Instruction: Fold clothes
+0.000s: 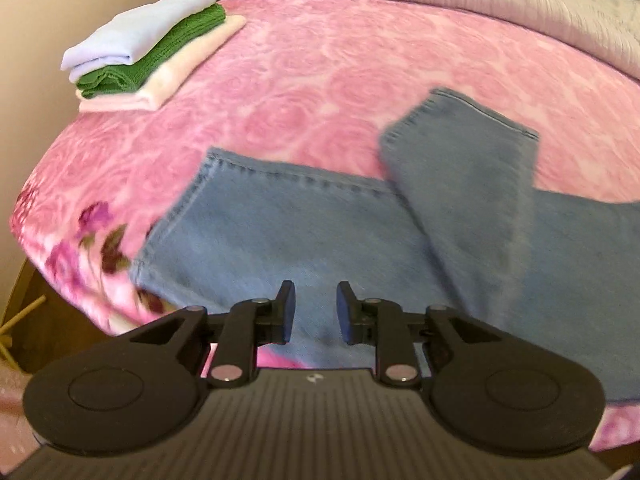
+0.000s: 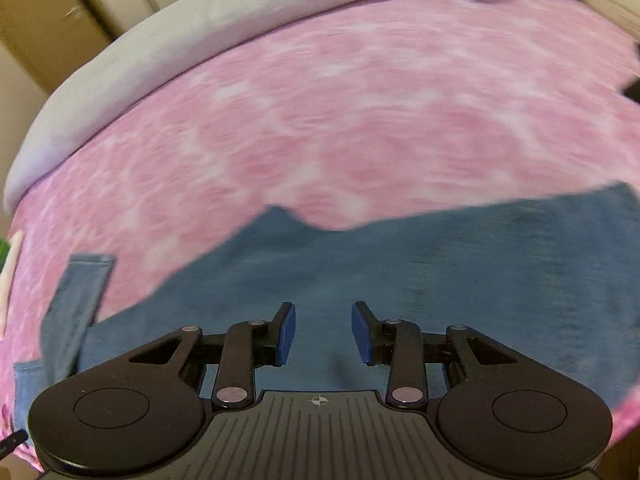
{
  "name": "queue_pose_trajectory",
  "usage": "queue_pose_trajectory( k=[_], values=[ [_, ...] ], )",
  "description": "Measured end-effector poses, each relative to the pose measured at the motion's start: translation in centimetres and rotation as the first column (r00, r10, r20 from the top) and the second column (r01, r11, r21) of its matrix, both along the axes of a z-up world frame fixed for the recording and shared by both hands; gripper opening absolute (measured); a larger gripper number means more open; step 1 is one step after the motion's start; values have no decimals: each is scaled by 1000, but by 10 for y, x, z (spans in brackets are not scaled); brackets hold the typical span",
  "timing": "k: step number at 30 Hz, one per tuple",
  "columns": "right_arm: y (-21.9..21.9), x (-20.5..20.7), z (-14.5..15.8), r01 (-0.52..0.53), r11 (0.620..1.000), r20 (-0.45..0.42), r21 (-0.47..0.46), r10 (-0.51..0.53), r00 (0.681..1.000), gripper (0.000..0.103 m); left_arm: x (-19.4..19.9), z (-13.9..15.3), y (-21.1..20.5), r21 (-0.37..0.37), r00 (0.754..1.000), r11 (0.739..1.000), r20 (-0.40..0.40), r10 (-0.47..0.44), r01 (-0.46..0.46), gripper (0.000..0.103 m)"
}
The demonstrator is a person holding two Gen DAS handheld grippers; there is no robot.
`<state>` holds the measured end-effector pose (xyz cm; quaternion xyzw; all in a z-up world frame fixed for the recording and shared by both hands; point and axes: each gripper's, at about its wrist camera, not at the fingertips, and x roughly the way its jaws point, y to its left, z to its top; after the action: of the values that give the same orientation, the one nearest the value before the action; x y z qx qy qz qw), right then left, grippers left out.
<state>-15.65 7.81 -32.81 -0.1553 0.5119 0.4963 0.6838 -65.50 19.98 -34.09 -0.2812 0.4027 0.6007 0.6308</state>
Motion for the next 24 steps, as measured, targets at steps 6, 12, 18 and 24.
queue_pose_trajectory(
  k=[6,12,18,24],
  values=[
    [59,-69,-16,-71,997,-10,21,71,997,36,-58,-45,54,5,998,1000,-46,-31,31,21],
    [105,-109,-35,-38,998,-131,45,44,990,36,-133,-12,82,8,993,995,57,99,-100,19],
    [145,-141,-81,69,997,-436,19,-54,898,36,-184,-3,70,-98,949,973,219,227,-210,19],
    [161,-185,-102,158,986,-545,-55,-162,823,11,-216,-7,54,-178,877,934,326,354,-311,19]
  ],
)
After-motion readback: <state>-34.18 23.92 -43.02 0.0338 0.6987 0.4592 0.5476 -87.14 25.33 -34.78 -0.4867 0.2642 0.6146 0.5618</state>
